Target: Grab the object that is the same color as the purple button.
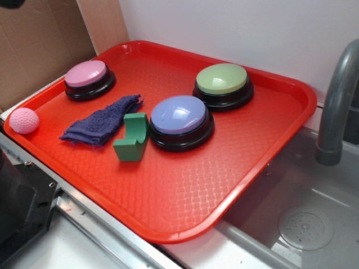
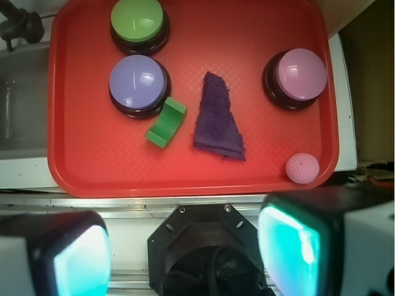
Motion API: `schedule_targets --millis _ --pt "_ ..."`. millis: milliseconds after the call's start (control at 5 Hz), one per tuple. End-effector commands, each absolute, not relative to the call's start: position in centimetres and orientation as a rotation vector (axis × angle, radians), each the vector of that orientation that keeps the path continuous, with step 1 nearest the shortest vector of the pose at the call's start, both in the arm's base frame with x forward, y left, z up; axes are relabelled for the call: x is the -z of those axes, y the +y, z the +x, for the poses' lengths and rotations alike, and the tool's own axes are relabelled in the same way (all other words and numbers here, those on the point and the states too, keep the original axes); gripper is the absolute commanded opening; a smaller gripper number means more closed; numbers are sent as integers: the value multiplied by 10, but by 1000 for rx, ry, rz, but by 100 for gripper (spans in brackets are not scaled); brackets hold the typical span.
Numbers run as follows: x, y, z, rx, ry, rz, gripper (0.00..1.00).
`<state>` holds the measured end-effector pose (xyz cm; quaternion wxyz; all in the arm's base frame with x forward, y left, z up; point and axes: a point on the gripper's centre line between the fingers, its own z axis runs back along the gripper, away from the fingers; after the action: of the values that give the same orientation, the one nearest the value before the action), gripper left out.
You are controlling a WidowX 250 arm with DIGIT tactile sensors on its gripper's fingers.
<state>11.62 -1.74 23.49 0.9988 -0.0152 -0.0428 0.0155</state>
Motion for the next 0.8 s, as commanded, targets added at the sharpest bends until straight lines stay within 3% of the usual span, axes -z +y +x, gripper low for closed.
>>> schedule_targets --millis 0,200,600 --pt "-235 -17 116 -31 -86 -30 100" --pt "-205 -10 149 -71 -43 -25 100" --pt "-137 17 188 -308 -36 -82 100"
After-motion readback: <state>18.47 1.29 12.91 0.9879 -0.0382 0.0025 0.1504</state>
